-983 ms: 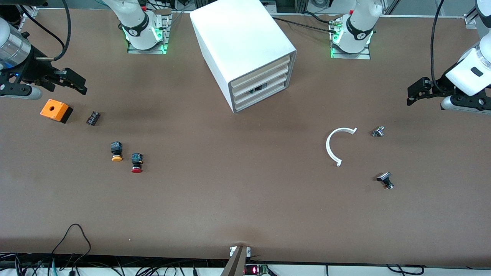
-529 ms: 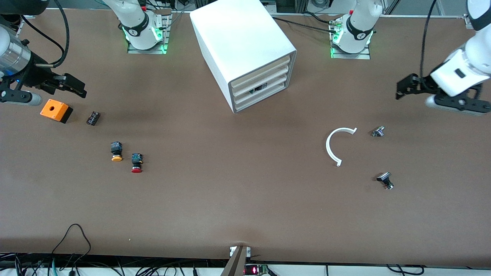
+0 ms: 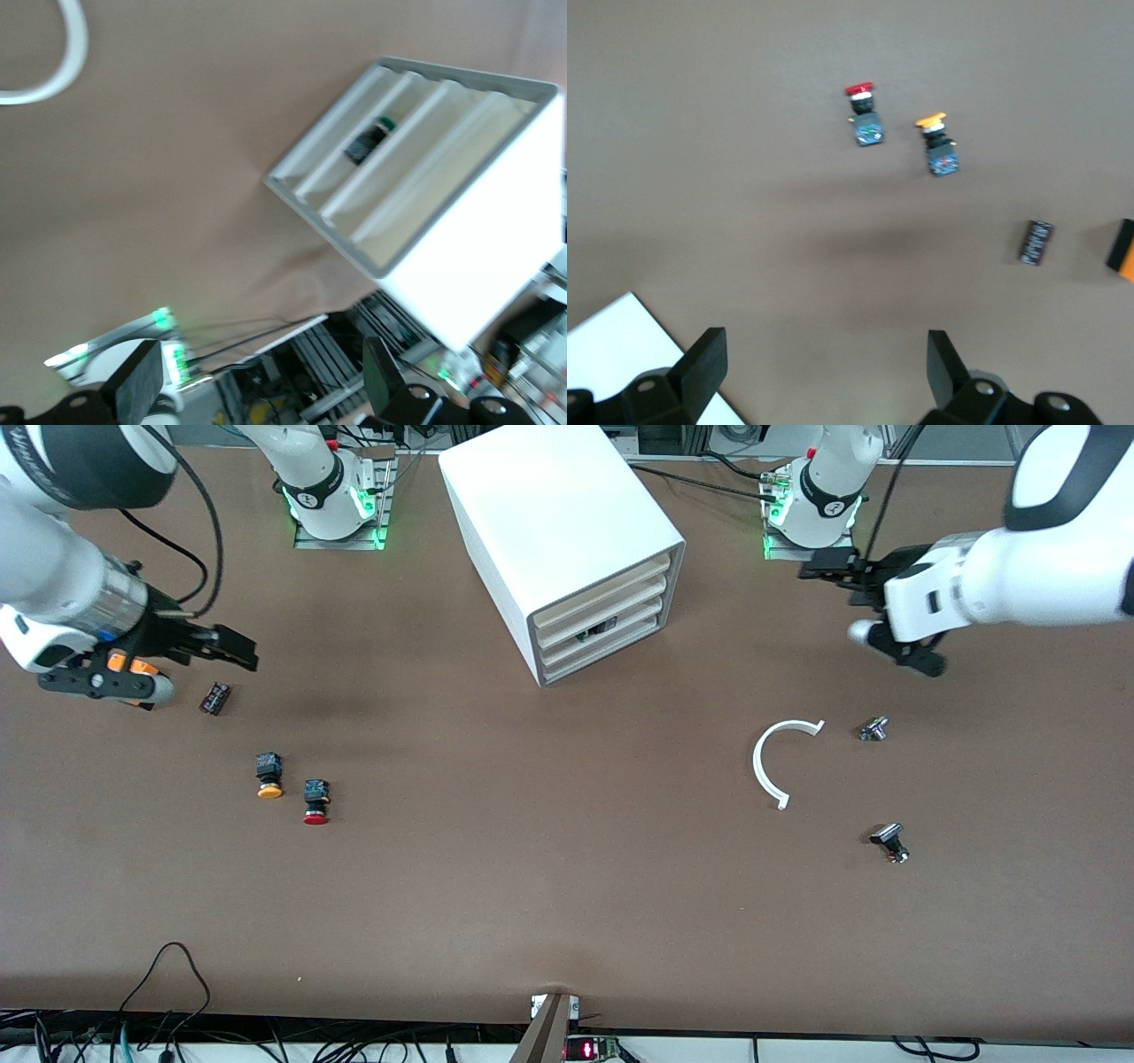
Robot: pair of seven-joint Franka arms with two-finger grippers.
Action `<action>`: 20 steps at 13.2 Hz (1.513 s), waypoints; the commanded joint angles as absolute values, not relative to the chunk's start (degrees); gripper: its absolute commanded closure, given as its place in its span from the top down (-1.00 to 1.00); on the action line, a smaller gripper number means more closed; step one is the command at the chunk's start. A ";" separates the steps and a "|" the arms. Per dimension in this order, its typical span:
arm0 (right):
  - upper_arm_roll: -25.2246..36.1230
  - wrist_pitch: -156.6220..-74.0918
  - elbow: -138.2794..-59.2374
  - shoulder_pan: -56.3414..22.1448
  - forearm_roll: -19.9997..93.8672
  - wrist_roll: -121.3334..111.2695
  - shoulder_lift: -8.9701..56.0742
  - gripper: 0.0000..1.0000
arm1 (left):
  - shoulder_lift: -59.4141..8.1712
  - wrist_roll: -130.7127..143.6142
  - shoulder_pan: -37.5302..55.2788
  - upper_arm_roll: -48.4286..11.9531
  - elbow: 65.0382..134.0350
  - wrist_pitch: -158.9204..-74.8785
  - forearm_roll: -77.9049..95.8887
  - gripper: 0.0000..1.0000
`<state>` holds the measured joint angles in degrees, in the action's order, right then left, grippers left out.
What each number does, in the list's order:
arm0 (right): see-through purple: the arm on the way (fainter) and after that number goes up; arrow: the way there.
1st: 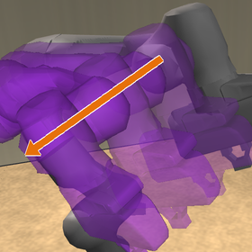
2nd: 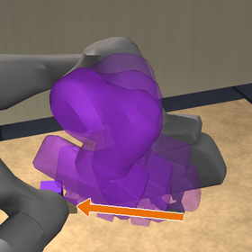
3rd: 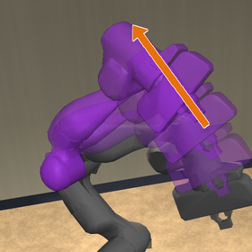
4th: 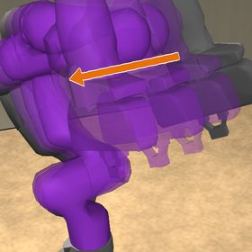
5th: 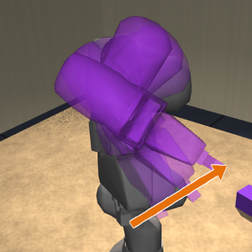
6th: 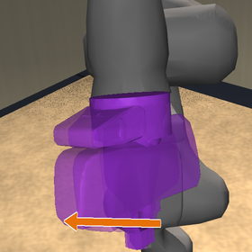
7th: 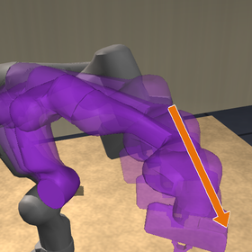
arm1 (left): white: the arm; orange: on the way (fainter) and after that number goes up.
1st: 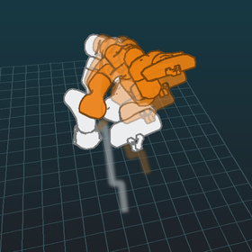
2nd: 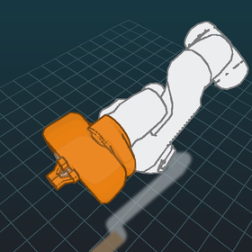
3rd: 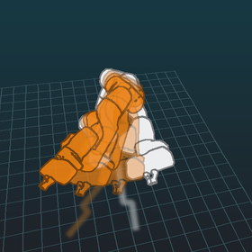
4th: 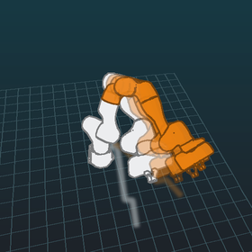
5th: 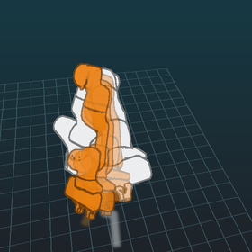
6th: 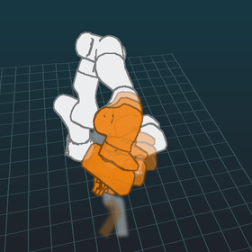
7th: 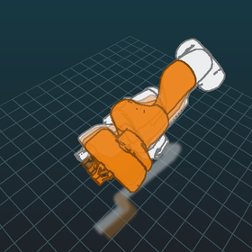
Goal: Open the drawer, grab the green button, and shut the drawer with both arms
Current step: 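Reach the left gripper to the drawer front while the right gripper approaches the cabinet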
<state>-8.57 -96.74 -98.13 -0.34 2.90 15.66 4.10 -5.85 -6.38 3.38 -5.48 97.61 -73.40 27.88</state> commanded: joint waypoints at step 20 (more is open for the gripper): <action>-8.26 -107.58 -82.89 -23.72 3.16 56.06 24.86 1.00 | -14.77 -56.15 3.16 -27.95 128.93 -127.00 48.08 0.70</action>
